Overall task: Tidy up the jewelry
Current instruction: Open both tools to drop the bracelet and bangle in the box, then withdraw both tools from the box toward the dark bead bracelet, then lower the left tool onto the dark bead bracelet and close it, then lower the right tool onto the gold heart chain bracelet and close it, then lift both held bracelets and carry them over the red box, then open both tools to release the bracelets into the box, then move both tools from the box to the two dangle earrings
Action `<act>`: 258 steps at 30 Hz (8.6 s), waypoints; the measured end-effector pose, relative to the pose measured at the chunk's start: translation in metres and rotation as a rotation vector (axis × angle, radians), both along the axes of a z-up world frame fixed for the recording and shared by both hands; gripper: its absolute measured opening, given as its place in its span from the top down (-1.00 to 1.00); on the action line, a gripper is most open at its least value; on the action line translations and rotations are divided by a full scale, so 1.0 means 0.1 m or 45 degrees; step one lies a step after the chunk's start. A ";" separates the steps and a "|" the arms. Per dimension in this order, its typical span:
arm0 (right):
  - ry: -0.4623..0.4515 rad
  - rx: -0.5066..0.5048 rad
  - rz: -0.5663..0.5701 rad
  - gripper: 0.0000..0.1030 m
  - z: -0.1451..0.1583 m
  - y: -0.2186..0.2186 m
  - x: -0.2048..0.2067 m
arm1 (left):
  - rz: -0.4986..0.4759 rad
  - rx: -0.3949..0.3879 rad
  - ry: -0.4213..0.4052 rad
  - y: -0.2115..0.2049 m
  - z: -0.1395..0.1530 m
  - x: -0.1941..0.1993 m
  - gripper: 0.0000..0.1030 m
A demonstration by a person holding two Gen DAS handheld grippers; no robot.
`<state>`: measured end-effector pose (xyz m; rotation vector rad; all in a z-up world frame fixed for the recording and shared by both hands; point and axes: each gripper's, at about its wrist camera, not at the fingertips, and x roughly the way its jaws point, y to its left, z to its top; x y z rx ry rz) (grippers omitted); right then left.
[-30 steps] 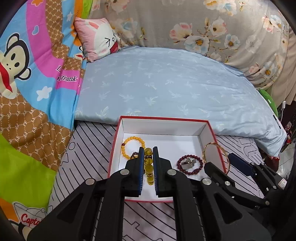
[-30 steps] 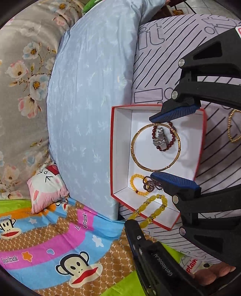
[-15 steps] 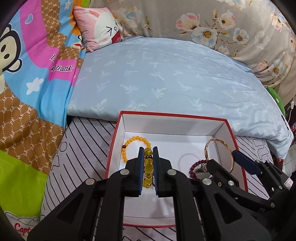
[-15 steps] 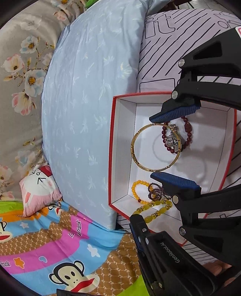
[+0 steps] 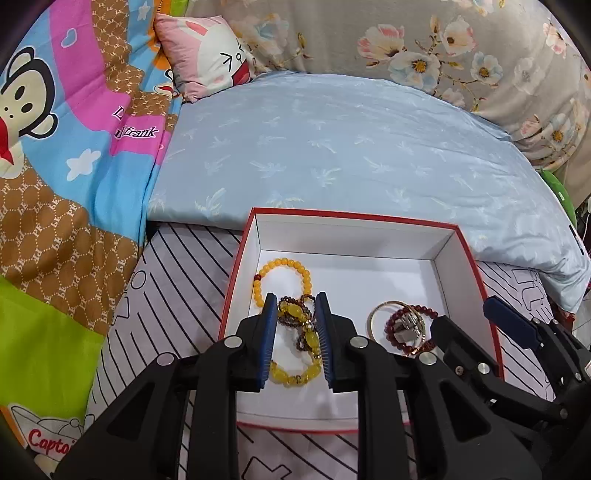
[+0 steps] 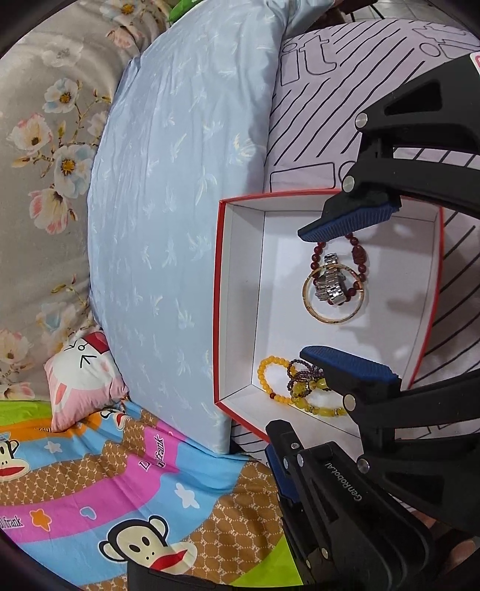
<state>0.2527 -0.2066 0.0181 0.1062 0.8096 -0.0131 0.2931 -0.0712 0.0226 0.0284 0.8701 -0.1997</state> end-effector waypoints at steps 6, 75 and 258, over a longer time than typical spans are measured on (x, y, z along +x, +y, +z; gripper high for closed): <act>-0.008 -0.001 -0.003 -0.12 0.09 0.00 -0.30 | -0.006 -0.003 -0.009 0.05 0.10 -0.24 0.56; 0.188 0.059 -0.142 -0.11 -0.60 -0.28 -1.88 | -0.009 0.038 0.181 0.52 -0.82 -2.06 0.85; 0.190 0.048 -0.126 0.22 -0.60 -0.18 -2.39 | -0.012 0.034 0.165 0.33 -0.65 -2.12 0.19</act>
